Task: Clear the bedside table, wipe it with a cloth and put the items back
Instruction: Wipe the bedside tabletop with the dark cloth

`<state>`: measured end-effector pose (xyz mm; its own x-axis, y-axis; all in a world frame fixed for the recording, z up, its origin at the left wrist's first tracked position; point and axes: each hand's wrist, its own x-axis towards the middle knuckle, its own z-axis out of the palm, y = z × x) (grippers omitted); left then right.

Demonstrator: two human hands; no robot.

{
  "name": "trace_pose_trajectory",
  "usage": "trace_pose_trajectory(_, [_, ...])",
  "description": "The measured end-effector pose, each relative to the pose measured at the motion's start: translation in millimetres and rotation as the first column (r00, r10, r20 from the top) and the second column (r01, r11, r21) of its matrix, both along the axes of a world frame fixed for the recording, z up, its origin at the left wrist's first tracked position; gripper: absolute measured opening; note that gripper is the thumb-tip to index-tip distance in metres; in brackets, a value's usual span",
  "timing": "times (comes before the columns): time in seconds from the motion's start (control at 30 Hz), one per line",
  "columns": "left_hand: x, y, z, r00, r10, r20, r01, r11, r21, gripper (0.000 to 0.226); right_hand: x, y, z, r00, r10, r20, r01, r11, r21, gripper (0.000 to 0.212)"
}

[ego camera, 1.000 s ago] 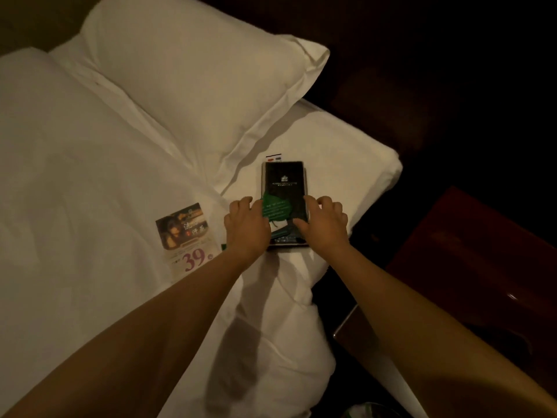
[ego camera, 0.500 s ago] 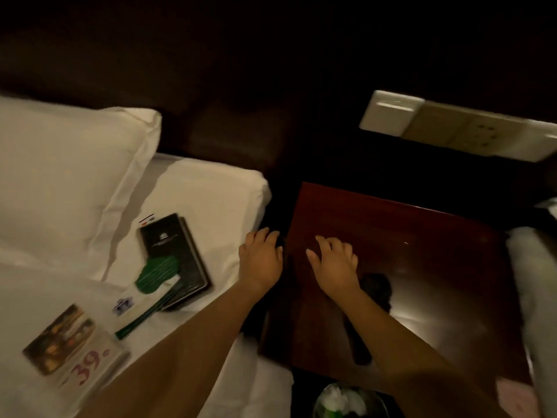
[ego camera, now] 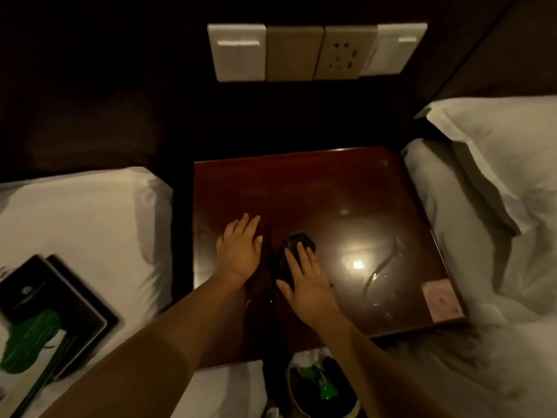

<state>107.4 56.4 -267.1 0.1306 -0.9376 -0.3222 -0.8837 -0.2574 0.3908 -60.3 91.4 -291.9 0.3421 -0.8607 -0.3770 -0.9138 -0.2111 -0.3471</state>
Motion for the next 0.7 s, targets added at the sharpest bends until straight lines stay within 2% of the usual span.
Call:
trace_pose_trajectory(0.33, [-26,-28,-64,0.980,-0.141,0.137,0.161,0.976,-0.147,0.053,-22,0,-40,0.999,-0.009,0.032,0.016,0.972,-0.235,0.061])
trace_pose_trajectory(0.57, [-53,-70,-77,0.982,-0.152,0.114,0.176,0.957,-0.233,0.053,-55,-46,-48,0.978,-0.206,0.042,0.207,0.910,-0.360,0.058])
trace_pose_trajectory(0.7, [-60,-73,-88,0.966,-0.128,0.225,0.178,0.959,-0.220,0.055,-73,-78,-51,0.970,-0.235,0.059,0.239,0.889,-0.390,0.057])
